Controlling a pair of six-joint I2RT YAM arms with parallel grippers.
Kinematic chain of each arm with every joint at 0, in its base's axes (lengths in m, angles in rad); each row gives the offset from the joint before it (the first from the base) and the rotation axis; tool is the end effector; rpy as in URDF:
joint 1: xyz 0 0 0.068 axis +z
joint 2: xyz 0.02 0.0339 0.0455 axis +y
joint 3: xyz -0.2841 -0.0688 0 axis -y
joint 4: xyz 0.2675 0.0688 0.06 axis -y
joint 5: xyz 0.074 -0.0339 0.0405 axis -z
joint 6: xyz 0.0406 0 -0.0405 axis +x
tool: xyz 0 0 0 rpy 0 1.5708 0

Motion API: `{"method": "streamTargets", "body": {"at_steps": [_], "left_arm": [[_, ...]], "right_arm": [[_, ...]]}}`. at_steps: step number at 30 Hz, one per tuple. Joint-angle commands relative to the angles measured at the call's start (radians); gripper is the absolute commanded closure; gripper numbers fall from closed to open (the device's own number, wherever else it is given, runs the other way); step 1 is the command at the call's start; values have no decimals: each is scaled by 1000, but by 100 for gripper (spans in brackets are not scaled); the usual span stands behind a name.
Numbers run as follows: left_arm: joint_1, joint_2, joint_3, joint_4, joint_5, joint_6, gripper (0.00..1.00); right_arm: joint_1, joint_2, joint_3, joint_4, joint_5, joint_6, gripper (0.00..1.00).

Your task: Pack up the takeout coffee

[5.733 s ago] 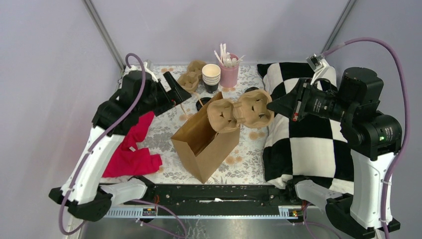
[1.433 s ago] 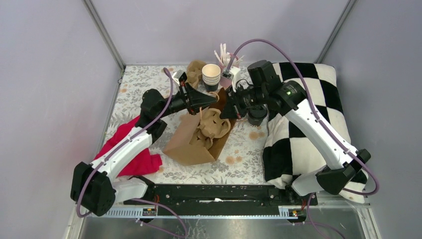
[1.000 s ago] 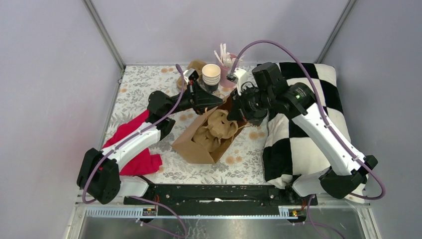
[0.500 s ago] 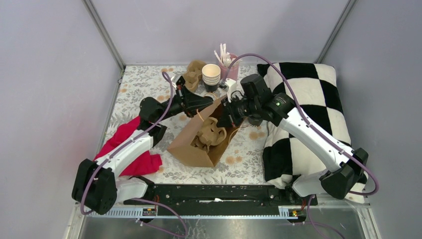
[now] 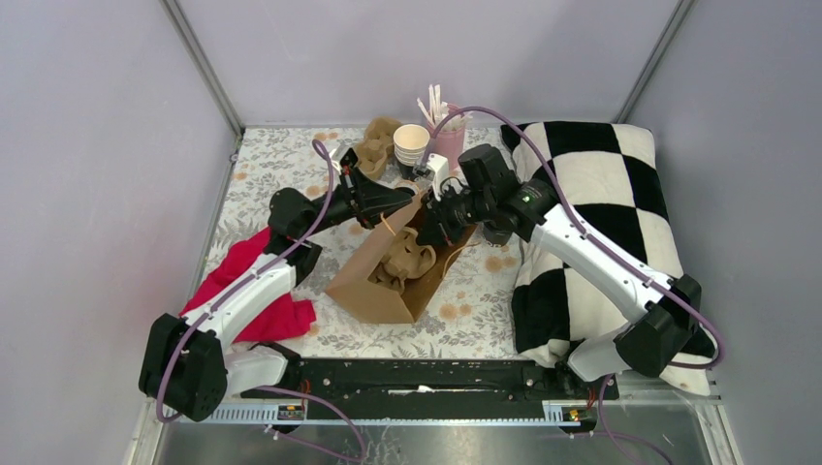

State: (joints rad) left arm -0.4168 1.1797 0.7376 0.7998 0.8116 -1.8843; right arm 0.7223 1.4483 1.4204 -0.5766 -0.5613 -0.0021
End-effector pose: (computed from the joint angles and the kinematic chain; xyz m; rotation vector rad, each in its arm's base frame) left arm 0.2392 -0.1381 0.3516 -0.3242 1.7892 -2.3053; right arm 0.2435 0.2433 0.3864 -1.1026 1.9606 1.0111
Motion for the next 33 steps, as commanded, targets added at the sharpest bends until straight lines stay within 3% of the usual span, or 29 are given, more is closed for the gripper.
{"method": "streamTargets", "body": {"at_steps": [1, 10, 15, 19, 23, 27, 31, 33], "left_arm": [[10, -2, 13, 24, 20, 21, 100], [35, -5, 12, 11, 34, 19, 100], [38, 2, 17, 12, 39, 20, 100], [39, 5, 21, -20, 53, 41, 100], [45, 6, 30, -78, 60, 85, 100], [47, 19, 71, -143, 72, 137, 100], [47, 32, 90, -158, 78, 155, 100], [47, 36, 91, -158, 78, 155, 100]], "right_arm": [[9, -16, -34, 100, 10, -45, 86], [9, -20, -76, 170, 60, -63, 78], [10, 22, -49, 132, 30, -88, 79], [9, 30, 14, 63, 133, -85, 78], [9, 4, 78, -29, 248, -28, 65], [9, -41, 159, -122, 315, 126, 36], [9, -22, 341, -309, 430, 304, 22], [9, -16, 425, -414, 521, 379, 9]]}}
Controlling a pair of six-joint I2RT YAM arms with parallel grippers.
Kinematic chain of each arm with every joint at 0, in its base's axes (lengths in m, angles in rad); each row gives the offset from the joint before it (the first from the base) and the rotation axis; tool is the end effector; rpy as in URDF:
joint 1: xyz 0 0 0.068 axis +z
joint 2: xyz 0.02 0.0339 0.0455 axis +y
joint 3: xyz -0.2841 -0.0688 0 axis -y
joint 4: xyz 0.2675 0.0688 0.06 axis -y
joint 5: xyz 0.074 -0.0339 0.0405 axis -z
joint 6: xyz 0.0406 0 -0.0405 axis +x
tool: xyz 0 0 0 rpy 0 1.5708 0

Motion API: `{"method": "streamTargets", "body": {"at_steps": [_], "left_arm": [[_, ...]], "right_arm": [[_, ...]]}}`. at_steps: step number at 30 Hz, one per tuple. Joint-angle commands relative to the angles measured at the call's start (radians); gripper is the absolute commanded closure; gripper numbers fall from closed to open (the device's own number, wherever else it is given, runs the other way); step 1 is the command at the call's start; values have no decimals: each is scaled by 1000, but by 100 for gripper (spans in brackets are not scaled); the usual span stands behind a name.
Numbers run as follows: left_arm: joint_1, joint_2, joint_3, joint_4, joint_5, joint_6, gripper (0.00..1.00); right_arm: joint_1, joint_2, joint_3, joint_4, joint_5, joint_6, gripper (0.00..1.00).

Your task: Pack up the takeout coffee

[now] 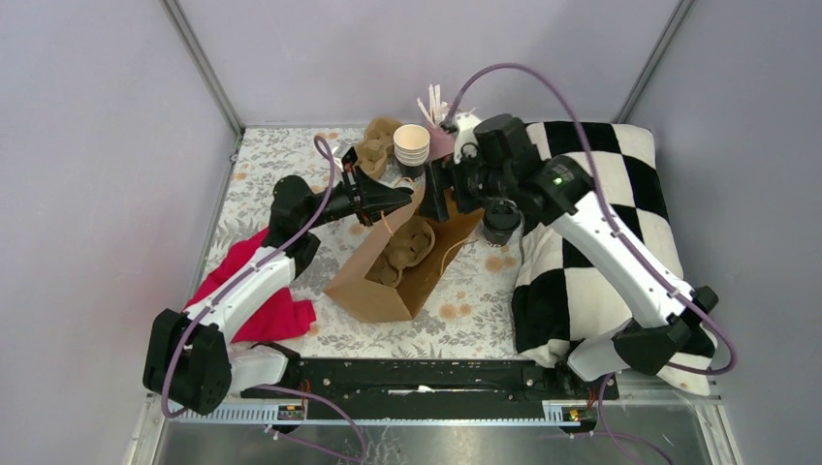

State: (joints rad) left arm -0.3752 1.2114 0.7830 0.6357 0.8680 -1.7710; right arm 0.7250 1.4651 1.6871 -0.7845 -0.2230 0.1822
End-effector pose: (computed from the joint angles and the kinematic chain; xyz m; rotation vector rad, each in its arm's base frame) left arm 0.2551 -0.1338 0.3435 -0.3458 1.9113 -2.1994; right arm 0.2439 0.2281 0.4529 -0.7249 2.0951 0.7577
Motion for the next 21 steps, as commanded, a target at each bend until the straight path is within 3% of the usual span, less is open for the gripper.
{"method": "streamTargets", "body": {"at_steps": [1, 2, 7, 11, 15, 21], "left_arm": [[6, 6, 45, 8, 21, 42, 100], [6, 7, 47, 8, 21, 41, 100], [7, 13, 55, 13, 33, 38, 100], [7, 19, 63, 13, 38, 38, 100], [8, 17, 68, 8, 27, 38, 100], [7, -13, 71, -34, -14, 39, 100]], "right_arm": [[7, -34, 187, -259, 212, 222, 5], [7, -34, 214, -305, 252, 242, 1], [7, 13, 341, -566, 414, 406, 0], [7, 55, 334, -668, 393, 579, 0], [7, 50, 262, -645, 395, 650, 1], [7, 4, 75, -471, 339, 742, 22]]}}
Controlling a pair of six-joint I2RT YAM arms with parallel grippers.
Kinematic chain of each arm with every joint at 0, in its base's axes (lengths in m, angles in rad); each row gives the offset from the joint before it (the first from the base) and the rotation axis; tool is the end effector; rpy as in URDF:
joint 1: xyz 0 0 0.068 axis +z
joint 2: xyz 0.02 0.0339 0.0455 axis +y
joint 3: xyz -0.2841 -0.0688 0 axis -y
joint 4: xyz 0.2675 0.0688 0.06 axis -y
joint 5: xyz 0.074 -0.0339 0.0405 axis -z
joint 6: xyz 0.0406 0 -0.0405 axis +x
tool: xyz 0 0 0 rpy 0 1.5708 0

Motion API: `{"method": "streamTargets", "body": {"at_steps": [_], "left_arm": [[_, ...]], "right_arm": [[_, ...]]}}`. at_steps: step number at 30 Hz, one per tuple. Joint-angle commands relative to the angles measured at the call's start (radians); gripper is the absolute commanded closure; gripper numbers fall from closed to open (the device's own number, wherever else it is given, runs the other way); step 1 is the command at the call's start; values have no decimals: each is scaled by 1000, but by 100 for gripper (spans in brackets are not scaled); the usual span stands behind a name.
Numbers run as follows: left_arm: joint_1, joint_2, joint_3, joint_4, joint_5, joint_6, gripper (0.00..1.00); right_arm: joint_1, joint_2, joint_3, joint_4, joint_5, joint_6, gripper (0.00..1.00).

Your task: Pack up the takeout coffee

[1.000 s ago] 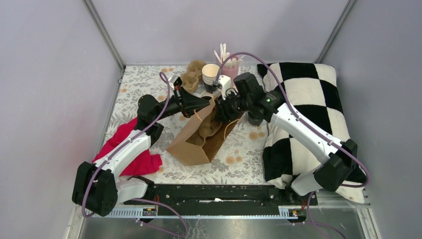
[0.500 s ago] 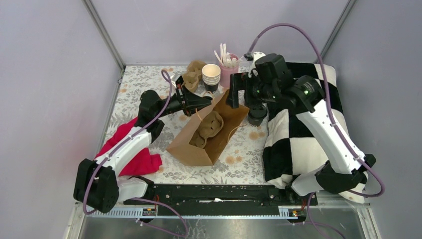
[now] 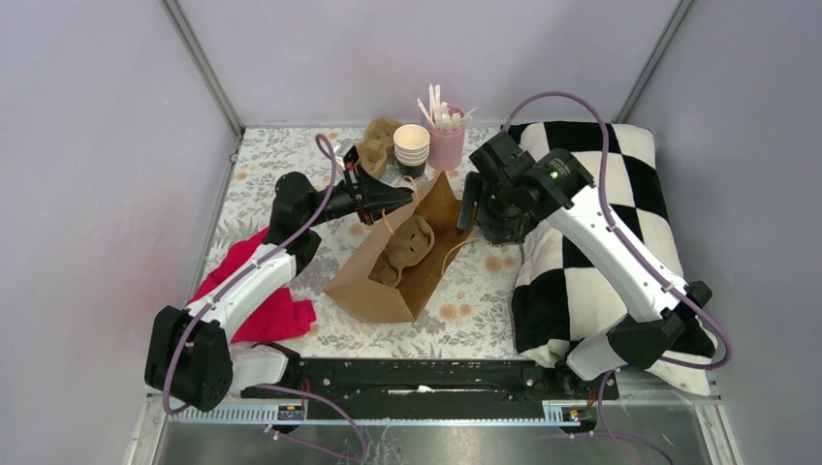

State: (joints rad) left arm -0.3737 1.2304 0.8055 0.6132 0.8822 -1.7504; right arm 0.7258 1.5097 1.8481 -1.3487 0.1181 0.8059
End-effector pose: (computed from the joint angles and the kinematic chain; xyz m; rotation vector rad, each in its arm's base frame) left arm 0.2601 -0.1356 0.3444 -0.3313 1.9319 -2.1885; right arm 0.2245 0.1928 0.4456 0.1499 2.6239 0.4123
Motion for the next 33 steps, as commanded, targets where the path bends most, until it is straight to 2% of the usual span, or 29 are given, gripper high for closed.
{"method": "streamTargets", "body": {"at_steps": [1, 3, 5, 7, 11, 14, 16, 18, 21, 23, 24, 26, 28, 29, 31, 33], "left_arm": [[6, -40, 51, -24, -38, 22, 100], [5, -54, 63, -60, -61, 42, 100], [5, -79, 95, -144, -74, 91, 100], [6, -102, 149, -324, -85, 172, 100], [9, -151, 323, -658, -143, 325, 100], [9, -191, 432, -901, -219, 375, 100], [7, -229, 435, -928, -244, 326, 100], [7, -265, 406, -926, -276, 307, 100], [8, -320, 294, -971, -340, 301, 100], [10, -344, 192, -968, -353, 301, 100], [10, -343, 173, -968, -350, 316, 100], [10, -332, 213, -968, -333, 358, 100], [9, -313, 365, -1019, -332, 438, 100], [9, -302, 430, -1058, -338, 479, 100], [9, -285, 517, -1131, -359, 557, 100], [10, -300, 468, -1148, -382, 581, 100]], "right_arm": [[6, -47, -108, 133, -3, 136, 27], [6, -55, -137, 188, -21, 178, 41], [6, -49, -134, 221, -52, 207, 64], [6, -34, -88, 196, -48, 227, 84], [6, 8, 89, 82, -59, 254, 100], [7, 79, 270, -47, -108, 260, 100], [6, 106, 335, -111, -104, 263, 100], [3, 84, 264, -96, -110, 268, 100], [-5, 12, 29, 40, -113, 283, 100], [-5, 11, -47, 87, -47, 249, 100], [-4, 35, -14, 80, -31, 193, 100], [-2, 113, 181, -21, -19, 94, 100], [11, 173, 397, -117, 3, 1, 100], [13, 174, 446, -118, -49, -46, 100], [13, 152, 451, -94, -125, -74, 100], [14, 116, 327, -34, -159, -104, 100]]}}
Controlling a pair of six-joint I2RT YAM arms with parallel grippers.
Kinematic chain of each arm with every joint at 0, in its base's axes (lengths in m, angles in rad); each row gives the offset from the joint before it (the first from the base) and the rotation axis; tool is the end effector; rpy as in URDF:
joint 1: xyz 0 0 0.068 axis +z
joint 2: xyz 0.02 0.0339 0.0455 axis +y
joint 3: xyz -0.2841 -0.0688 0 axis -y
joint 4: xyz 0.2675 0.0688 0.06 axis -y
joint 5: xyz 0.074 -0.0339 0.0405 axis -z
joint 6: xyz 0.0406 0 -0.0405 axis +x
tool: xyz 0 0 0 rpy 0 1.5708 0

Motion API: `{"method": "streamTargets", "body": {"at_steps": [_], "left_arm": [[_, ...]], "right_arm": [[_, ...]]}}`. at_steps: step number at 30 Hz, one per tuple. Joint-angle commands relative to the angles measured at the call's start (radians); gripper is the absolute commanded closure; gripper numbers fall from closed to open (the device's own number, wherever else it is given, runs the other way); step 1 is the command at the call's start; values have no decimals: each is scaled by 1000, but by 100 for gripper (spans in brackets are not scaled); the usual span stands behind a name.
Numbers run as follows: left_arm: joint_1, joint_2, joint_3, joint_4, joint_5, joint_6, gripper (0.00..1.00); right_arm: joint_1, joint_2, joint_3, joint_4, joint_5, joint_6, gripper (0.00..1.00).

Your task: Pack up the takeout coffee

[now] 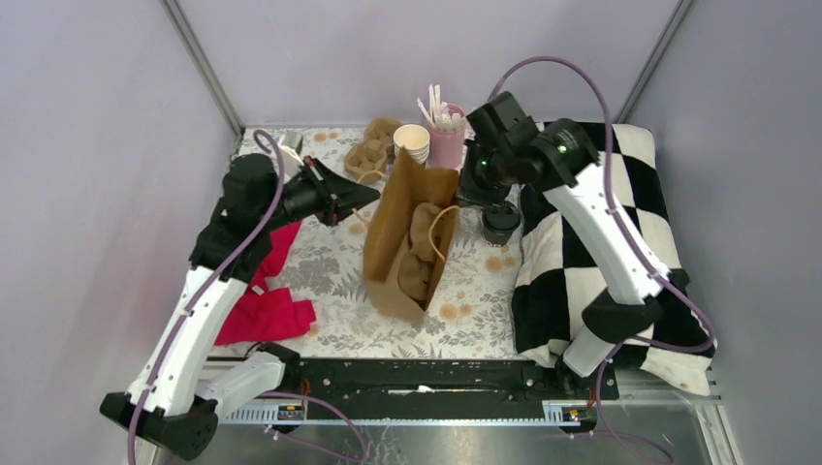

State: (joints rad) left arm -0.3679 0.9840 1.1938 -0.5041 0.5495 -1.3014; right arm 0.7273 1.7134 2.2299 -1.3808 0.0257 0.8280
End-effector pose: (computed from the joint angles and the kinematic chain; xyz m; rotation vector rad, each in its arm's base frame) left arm 0.1937 -0.0974 0.4330 -0.5618 2.1065 -1.5770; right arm 0.2530 0.2238 0.4918 0.1403 2.5440 0.6358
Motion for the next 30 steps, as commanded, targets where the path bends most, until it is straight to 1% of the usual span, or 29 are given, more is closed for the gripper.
{"method": "streamTargets", "body": {"at_steps": [1, 3, 4, 5, 6, 7, 8, 9, 10, 11, 12, 13, 14, 15, 16, 17, 18, 19, 21, 22, 23, 25, 27, 28, 30], "left_arm": [[3, -72, 18, -21, -50, 96, 100], [4, -106, -159, 121, 3, -8, 100], [3, -118, -220, 185, 26, -65, 100], [3, -127, -245, 233, 40, -107, 100], [3, -131, -229, 264, 45, -109, 100], [2, -129, -173, 258, 43, -81, 100], [1, -115, -103, 201, 37, -34, 100], [1, -100, -33, 133, 28, 18, 100], [2, -89, 34, 60, 10, 76, 100], [2, -82, 39, 9, -9, 127, 100], [2, -83, 8, -31, -25, 156, 97], [6, -85, -48, -39, -15, 153, 97], [12, -86, -101, -5, 24, 137, 97], [13, -84, -140, 52, 61, 105, 98], [12, -84, -144, 89, 81, 80, 98], [12, -87, -122, 101, 80, 87, 96], [12, -90, -78, 74, 60, 125, 91], [12, -87, -36, 27, 39, 176, 81], [14, -71, 45, -90, 4, 318, 58], [18, -54, 88, -177, -23, 373, 47], [21, -35, 141, -261, -62, 435, 40], [23, 9, 257, -423, -180, 530, 30], [23, 44, 368, -553, -334, 582, 20], [23, 53, 418, -589, -398, 605, 16], [23, 69, 495, -605, -476, 645, 9]], "right_arm": [[11, -105, -151, 40, -63, -146, 100], [11, -125, -341, 135, -37, -211, 100], [10, -120, -358, 148, -31, -237, 100], [9, -99, -329, 125, -32, -256, 100], [10, -71, -250, 78, -43, -262, 100], [10, -40, -117, 27, -75, -261, 100], [11, -2, -6, -27, -117, -259, 100], [11, 21, 80, -56, -150, -252, 100], [11, 33, 124, -63, -172, -248, 100], [11, 32, 111, -48, -179, -253, 100], [10, 19, 50, -8, -170, -273, 100], [11, 4, -49, 41, -169, -295, 100], [5, 7, -109, 63, -168, -322, 100], [1, 32, -107, 46, -168, -346, 100], [0, 64, -49, 14, -178, -374, 100], [1, 91, 22, -15, -196, -408, 100], [1, 103, 79, -17, -222, -435, 100], [1, 98, 86, 15, -250, -463, 100], [1, 76, 38, 87, -303, -516, 100], [0, 81, 24, 101, -319, -539, 100], [1, 93, 22, 102, -344, -559, 100], [3, 119, 34, 95, -364, -594, 100], [3, 133, 63, 88, -327, -605, 100], [3, 133, 83, 98, -314, -611, 100], [4, 119, 113, 143, -305, -619, 100]]}}
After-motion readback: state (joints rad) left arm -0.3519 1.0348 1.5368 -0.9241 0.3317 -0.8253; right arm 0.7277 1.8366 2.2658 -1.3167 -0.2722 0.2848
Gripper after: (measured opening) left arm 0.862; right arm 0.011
